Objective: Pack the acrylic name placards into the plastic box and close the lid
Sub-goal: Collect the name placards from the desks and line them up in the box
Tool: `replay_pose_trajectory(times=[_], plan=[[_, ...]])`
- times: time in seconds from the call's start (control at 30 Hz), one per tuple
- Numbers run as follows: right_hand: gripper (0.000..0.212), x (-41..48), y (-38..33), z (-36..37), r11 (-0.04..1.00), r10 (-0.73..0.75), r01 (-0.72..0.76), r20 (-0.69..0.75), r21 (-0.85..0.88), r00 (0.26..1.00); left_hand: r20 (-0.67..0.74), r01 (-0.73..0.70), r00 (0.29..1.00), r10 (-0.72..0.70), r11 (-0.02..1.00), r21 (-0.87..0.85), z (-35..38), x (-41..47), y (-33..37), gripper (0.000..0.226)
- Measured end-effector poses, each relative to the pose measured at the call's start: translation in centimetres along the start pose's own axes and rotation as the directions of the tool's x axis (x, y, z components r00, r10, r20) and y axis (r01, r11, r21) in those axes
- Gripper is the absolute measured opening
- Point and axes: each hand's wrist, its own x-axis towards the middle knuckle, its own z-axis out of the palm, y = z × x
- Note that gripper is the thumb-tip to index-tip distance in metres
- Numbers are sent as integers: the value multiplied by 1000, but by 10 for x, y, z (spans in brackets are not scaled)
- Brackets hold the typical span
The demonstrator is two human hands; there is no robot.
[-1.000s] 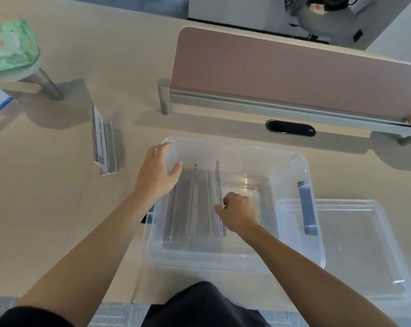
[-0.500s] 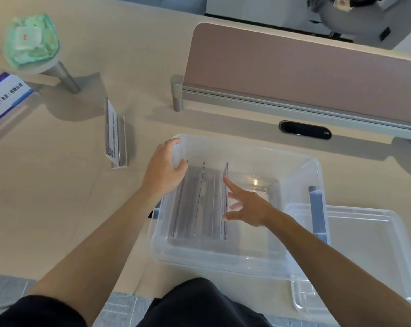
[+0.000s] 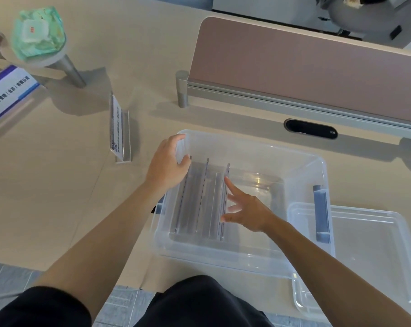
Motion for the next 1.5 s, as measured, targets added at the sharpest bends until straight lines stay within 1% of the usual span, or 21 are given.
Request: replay_pose_trajectory(times=[0.13,0.27,0.63,1.3,1.5], plan=[[112,3,1,3,1000,-10,10,3,29,1000,3,-1,1000,1,1000,-5,0,0,0,52],[107,4,-4,6,1000,-2,2,15,8,1000,-5,8,1000,-8,1000,-22,0,0,0,51],[105,6,-13,9,1000,-19,19,4,-16,1000,-13,3,1000,-3,1000,-9,0,1,-1,52],[104,7,-11,11,999,-30,30,-23,-20,999,-8,20,1000,-20,1000,-9,0,0,0,52],[106,10,-7,12,999,-42,42,-18,3,999,-12,17,1000,-17,1000,1,1,-1,0,52]])
